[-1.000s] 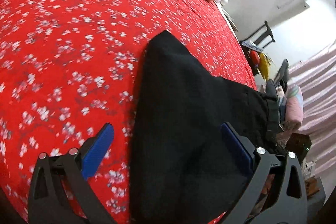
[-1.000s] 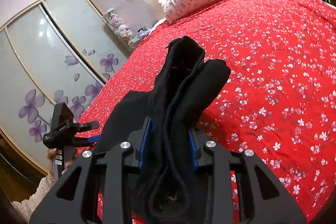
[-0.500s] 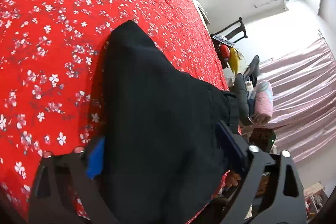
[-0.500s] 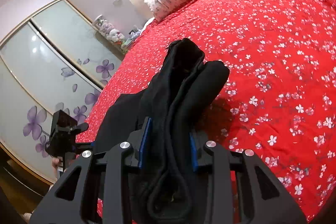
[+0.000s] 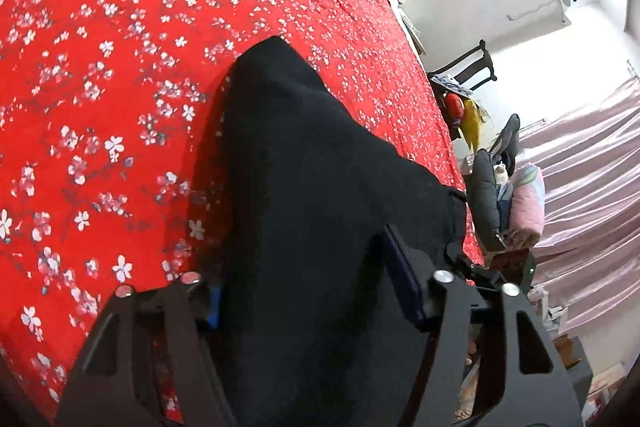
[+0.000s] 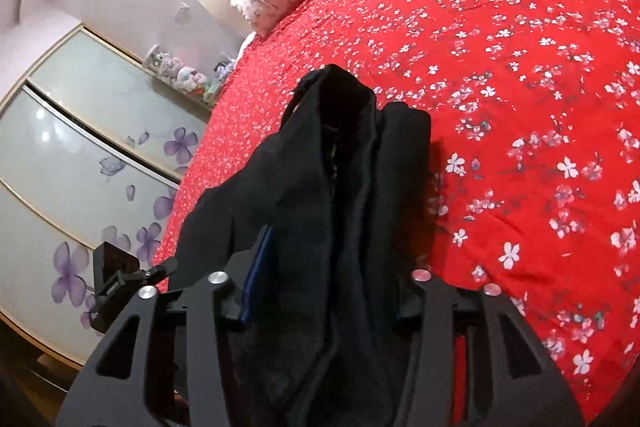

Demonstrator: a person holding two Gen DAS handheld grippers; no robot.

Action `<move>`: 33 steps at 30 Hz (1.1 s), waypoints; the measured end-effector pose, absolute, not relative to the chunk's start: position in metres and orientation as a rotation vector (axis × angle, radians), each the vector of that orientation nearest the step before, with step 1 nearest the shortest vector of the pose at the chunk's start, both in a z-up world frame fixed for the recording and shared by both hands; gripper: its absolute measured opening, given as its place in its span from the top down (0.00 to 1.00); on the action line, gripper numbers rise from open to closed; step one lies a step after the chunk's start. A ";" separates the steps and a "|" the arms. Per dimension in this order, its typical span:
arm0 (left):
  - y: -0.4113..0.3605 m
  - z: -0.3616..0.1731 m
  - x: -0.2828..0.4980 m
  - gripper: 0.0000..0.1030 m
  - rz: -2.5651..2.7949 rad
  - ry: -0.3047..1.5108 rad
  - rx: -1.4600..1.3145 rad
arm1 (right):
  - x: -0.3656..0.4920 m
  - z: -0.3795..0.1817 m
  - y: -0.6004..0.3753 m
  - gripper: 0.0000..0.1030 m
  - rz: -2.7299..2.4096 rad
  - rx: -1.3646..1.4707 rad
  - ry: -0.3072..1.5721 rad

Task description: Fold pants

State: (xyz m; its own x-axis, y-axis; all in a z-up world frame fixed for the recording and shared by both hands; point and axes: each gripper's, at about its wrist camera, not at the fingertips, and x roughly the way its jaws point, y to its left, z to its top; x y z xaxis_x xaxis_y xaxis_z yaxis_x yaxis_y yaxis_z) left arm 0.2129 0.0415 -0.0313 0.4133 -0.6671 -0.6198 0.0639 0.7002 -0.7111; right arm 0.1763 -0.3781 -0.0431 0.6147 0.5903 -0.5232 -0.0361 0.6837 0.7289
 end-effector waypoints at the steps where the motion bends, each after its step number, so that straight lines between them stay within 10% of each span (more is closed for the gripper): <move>1: 0.041 -0.030 0.211 0.51 -0.500 1.050 -0.656 | 0.175 -0.043 -0.379 0.62 0.407 0.749 0.836; 6: 0.045 -0.017 0.203 0.79 -0.507 0.977 -0.661 | 0.169 -0.034 -0.378 0.67 0.436 0.750 0.795; 13: 0.033 0.011 0.188 0.87 -0.514 0.860 -0.568 | 0.166 -0.019 -0.379 0.70 0.511 0.827 0.715; 27: 0.046 0.009 0.214 0.86 -0.407 0.785 -0.643 | 0.220 -0.023 -0.367 0.71 0.493 0.856 0.675; 33: 0.065 -0.020 0.226 0.65 -0.321 0.877 -0.766 | 0.230 -0.043 -0.369 0.56 0.351 0.838 0.793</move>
